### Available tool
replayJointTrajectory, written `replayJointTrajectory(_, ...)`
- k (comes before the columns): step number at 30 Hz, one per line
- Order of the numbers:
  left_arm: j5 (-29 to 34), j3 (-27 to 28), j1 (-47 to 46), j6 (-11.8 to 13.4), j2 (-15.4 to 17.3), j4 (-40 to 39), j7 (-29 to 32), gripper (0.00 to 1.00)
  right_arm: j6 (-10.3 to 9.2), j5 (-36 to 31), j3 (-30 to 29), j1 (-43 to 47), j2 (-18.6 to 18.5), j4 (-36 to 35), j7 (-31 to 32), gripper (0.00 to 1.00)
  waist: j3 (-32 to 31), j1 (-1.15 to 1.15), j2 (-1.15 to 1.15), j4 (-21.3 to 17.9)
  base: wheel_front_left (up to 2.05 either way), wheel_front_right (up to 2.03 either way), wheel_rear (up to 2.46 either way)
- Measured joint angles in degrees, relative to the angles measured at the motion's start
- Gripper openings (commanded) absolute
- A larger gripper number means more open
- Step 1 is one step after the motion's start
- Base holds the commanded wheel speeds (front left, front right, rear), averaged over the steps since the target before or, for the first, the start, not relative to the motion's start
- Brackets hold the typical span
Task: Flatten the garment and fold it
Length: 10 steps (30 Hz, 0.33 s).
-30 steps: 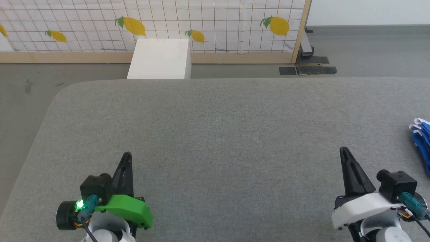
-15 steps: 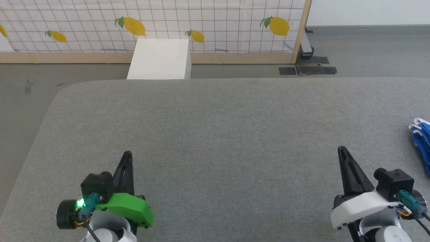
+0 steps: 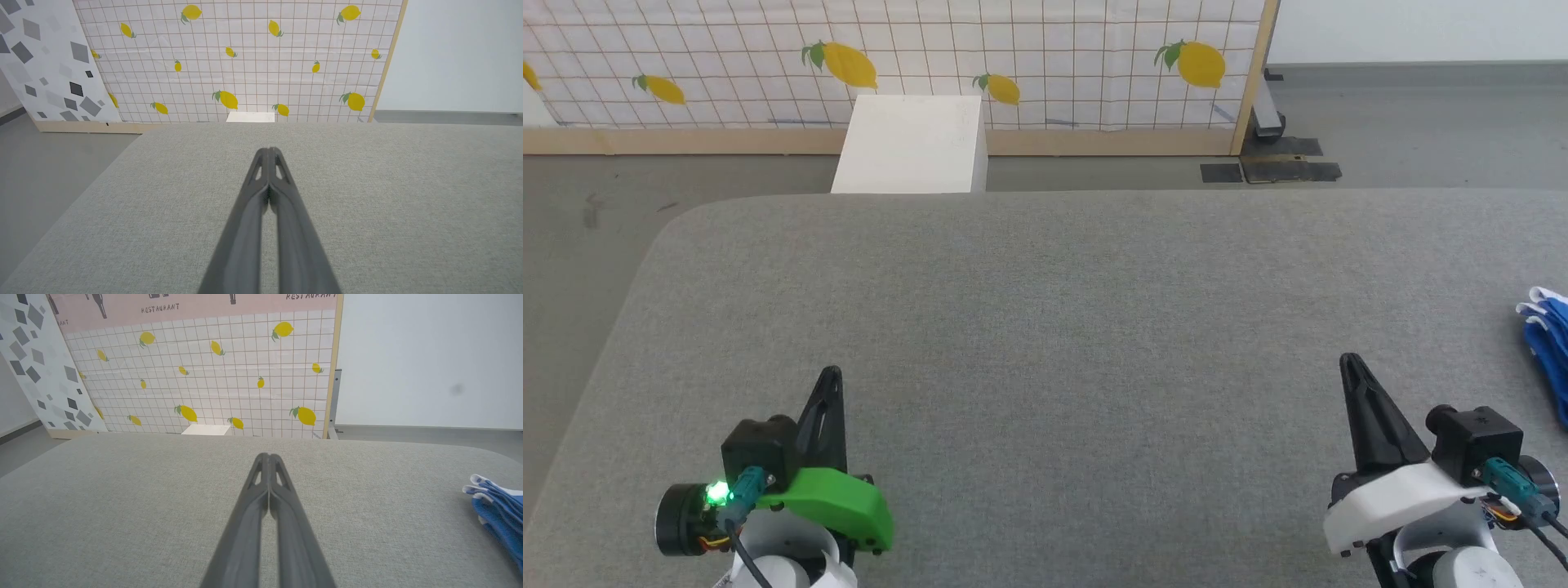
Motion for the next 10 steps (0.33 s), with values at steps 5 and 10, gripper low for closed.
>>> replayJointTrajectory(5,0.46,0.32,0.10,-0.27,-0.35,-0.41,0.51,0.00,0.00,-0.51,0.13,0.00,0.00,-0.35,0.52,0.00,-0.02,0.00,0.00,-0.02,0.00,0.00,0.00)
replayJointTrajectory(10,0.81,0.64,0.18,-0.36,-0.79,-0.84,1.00,0.00,0.00,-1.01,0.25,0.00,0.00,-0.75,1.00,0.00,-0.03,0.00,0.00,-0.03,0.00,0.00,0.00)
